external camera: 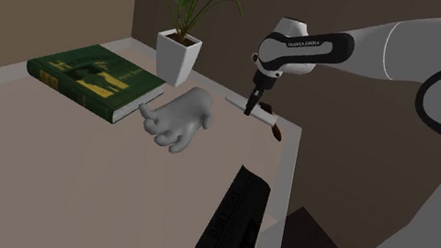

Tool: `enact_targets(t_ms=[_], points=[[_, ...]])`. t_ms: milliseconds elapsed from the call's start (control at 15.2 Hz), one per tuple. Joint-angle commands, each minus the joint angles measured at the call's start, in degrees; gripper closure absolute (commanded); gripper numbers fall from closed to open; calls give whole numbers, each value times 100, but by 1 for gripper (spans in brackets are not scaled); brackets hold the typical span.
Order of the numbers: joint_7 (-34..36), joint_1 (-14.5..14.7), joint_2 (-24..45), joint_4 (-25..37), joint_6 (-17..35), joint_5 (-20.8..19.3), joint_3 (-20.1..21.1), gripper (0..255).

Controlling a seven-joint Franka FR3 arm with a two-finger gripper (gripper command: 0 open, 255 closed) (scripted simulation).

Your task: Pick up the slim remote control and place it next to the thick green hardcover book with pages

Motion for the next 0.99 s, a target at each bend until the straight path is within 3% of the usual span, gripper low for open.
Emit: enact_targets(t_ms=[0,594,924], points=[[10,3,-51,81,-132,-15,-4,255],[43,13,-239,488,-722,-72,-18,255],[714,407,-416,272,-675,-158,238,255]])
